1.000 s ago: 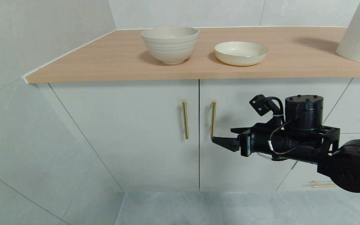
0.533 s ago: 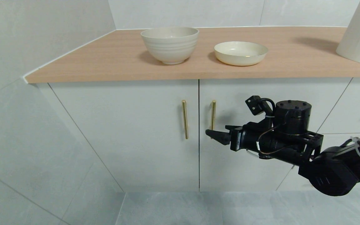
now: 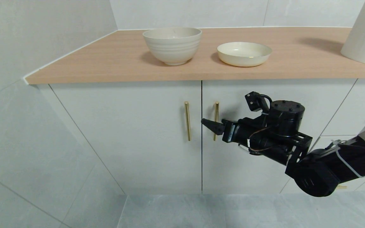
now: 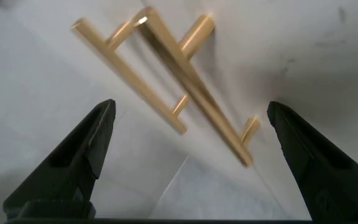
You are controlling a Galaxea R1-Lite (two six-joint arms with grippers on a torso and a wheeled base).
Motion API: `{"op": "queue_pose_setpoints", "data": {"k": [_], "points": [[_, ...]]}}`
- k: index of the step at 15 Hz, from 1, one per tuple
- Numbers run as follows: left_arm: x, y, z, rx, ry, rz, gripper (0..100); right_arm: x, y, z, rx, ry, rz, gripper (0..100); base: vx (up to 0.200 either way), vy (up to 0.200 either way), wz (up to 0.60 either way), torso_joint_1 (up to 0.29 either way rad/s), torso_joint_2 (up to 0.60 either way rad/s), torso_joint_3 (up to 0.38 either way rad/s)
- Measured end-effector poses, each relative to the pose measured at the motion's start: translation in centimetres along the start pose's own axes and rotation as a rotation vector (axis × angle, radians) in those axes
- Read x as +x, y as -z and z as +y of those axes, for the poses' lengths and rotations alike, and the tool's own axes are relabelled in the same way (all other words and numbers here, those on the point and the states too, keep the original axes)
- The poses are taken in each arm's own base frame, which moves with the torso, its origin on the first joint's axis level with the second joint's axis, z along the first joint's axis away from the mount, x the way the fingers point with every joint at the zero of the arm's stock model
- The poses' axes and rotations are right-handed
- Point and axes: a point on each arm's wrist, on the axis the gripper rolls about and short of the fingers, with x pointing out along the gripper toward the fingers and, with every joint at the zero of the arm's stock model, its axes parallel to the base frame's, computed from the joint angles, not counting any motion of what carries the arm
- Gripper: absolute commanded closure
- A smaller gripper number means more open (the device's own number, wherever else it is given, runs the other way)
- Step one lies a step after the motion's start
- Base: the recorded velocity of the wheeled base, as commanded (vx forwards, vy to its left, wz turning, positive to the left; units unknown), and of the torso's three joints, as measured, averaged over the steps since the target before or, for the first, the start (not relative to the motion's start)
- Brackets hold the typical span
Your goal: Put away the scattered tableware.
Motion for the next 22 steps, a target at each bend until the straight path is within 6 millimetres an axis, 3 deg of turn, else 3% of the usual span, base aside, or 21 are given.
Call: {"op": "queue_pose_setpoints", "data": {"k": [5,13,17,22], "points": [[0.0,0.0,0.0,0.000,0.000,0.000,0,1.2,1.0,0.9,0.033,-0.013,-0.002,0,0.000,0.000,0.00,0.000,0.00,0.000],[0.0,0.0,0.0,0.000,0.000,0.000,0,0.7,2.2,2.6,0.041,-0.057,0.035,0,0.000,0.000,0.00,0.000,0.00,0.000],[0.0,0.0,0.0,0.000,0.000,0.000,0,-1.4,2.8,3.3,0.046,-0.137,0.110,0,0.000,0.000,0.00,0.000,0.00,0.000],[0.0,0.0,0.0,0.002,0.000,0.000,0,-6.9,3.1,3.8,0.064,-0.254,0.237,0,0.000,0.000,0.00,0.000,0.00,0.000]]}}
